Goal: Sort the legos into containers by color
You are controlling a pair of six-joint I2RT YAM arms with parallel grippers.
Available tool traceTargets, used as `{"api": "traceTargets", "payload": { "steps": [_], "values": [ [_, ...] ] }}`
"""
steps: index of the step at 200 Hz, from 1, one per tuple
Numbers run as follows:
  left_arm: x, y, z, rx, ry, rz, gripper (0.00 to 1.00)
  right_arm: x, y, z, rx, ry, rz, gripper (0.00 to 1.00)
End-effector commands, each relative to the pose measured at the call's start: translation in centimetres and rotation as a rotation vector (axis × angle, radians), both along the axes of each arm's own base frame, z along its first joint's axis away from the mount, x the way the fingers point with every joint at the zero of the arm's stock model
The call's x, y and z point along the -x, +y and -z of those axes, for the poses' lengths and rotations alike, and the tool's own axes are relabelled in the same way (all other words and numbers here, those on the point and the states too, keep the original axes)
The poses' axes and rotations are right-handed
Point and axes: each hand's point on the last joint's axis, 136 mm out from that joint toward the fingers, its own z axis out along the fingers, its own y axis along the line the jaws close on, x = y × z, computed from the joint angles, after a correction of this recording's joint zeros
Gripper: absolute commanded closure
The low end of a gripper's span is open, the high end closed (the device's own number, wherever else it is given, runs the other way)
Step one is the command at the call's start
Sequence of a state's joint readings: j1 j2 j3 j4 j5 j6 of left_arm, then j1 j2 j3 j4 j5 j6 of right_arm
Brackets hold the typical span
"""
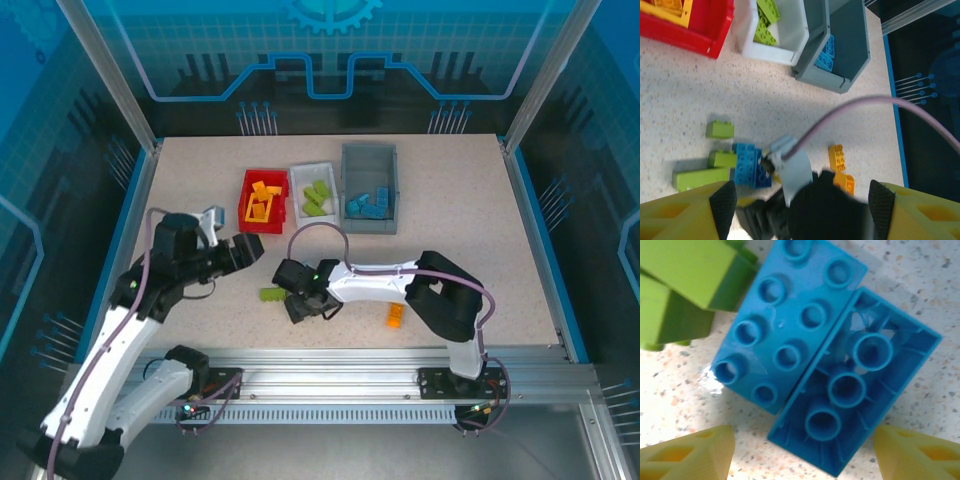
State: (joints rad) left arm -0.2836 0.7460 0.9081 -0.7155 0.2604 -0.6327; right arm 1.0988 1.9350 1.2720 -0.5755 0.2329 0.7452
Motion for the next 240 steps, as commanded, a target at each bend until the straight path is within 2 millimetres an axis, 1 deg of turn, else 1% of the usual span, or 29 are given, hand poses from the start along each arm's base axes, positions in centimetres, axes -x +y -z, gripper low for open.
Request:
{"api": "traceTargets", "payload": {
  "steps": [1,20,35,50,79,97,109,124,135,156,170,183,199,203,204,207,215,216,219,220,221,224,225,228,229,234,237,238,240],
  "values": [
    [3.1,0.0,2.2,0.034,0.129,0.011,0.26,-1.9,0.0,0.1,0.000,-0.019,0.064,0.28],
    [3.6,0.1,2.1,0.052,0.124,0.005,0.26,-3.0,-0.3,0.1,0.003,-0.035,0.099,0.29],
    [3.5,0.0,2.0,0.061,0.123,0.006,0.26,-3.7,-0.2,0.0,-0.015,-0.036,0.113,0.31],
    [3.3,-0.2,2.1,0.061,0.125,0.014,0.27,-4.1,0.0,-0.1,-0.021,-0.035,0.119,0.35],
    [3.1,-0.3,2.1,0.060,0.122,0.019,0.27,-4.1,-0.4,-0.2,-0.007,-0.031,0.137,0.51],
    [3.1,-0.5,2.1,0.072,0.122,0.026,0.27,-3.6,-1.5,-0.3,0.006,-0.029,0.150,0.60],
    [3.0,-0.8,2.0,0.088,0.123,0.035,0.27,-3.3,-2.2,-0.7,0.003,-0.034,0.161,0.64],
    [2.8,-1.3,1.8,0.116,0.122,0.051,0.27,-3.1,-3.4,-1.8,0.004,-0.057,0.174,0.68],
    [2.6,-1.7,1.5,0.139,0.116,0.061,0.28,-3.0,-4.5,-2.9,0.005,-0.084,0.180,0.70],
    [1.7,-2.5,0.8,0.174,0.103,0.074,0.28,-3.3,-6.9,-5.8,0.000,-0.145,0.201,0.72],
    [0.9,-3.3,0.3,0.188,0.089,0.087,0.28,-4.0,-8.7,-7.6,-0.012,-0.179,0.224,0.72],
    [0.0,-4.2,-0.2,0.187,0.070,0.102,0.28,-5.6,-10.1,-9.1,-0.037,-0.208,0.249,0.72],
    [-1.3,-5.8,-0.6,0.169,0.047,0.125,0.28,-9.0,-11.5,-10.7,-0.087,-0.239,0.289,0.72],
    [-1.7,-6.2,-0.8,0.162,0.037,0.127,0.28,-10.0,-11.8,-11.1,-0.099,-0.247,0.299,0.72],
    [-1.8,-6.3,-0.8,0.160,0.034,0.131,0.29,-10.5,-12.2,-11.3,-0.103,-0.251,0.312,0.72],
    [-1.9,-6.7,-0.8,0.154,0.030,0.138,0.29,-11.1,-12.1,-11.5,-0.112,-0.255,0.310,0.72],
    [-2.6,-7.6,-1.0,0.131,0.015,0.149,0.29,-13.4,-12.7,-12.2,-0.137,-0.267,0.334,0.72],
    [-2.7,-7.7,-1.1,0.128,0.014,0.150,0.29,-13.9,-13.1,-12.4,-0.142,-0.272,0.345,0.72],
    [-2.8,-8.1,-1.2,0.117,0.006,0.157,0.29,-14.6,-13.0,-12.5,-0.148,-0.273,0.345,0.72],
    [-2.9,-8.3,-1.3,0.113,0.003,0.159,0.29,-15.0,-13.4,-12.7,-0.153,-0.278,0.357,0.72],
    [-2.9,-8.4,-1.3,0.110,0.003,0.163,0.29,-15.2,-13.2,-12.4,-0.150,-0.272,0.353,0.72],
    [-3.2,-8.7,-1.3,0.093,-0.007,0.166,0.29,-16.1,-13.6,-13.0,-0.163,-0.280,0.367,0.72],
    [-3.2,-8.9,-1.4,0.088,-0.009,0.168,0.29,-16.3,-13.4,-12.6,-0.160,-0.273,0.364,0.72],
    [-3.3,-9.3,-1.4,0.071,-0.017,0.175,0.30,-17.3,-13.8,-13.2,-0.174,-0.281,0.378,0.72],
    [-3.4,-9.4,-1.4,0.066,-0.021,0.177,0.30,-17.4,-13.6,-12.8,-0.171,-0.273,0.375,0.72],
    [-3.7,-10.0,-1.6,0.038,-0.040,0.183,0.30,-19.0,-14.0,-13.5,-0.189,-0.282,0.390,0.73],
    [-3.9,-10.3,-1.7,0.021,-0.050,0.184,0.30,-19.7,-13.8,-13.1,-0.191,-0.271,0.389,0.73],
    [-4.0,-10.4,-1.7,0.015,-0.053,0.185,0.30,-20.0,-14.0,-13.5,-0.198,-0.279,0.394,0.73],
    [-4.0,-10.8,-1.6,0.004,-0.055,0.190,0.30,-20.5,-13.9,-13.0,-0.194,-0.267,0.393,0.73]
  ]
}}
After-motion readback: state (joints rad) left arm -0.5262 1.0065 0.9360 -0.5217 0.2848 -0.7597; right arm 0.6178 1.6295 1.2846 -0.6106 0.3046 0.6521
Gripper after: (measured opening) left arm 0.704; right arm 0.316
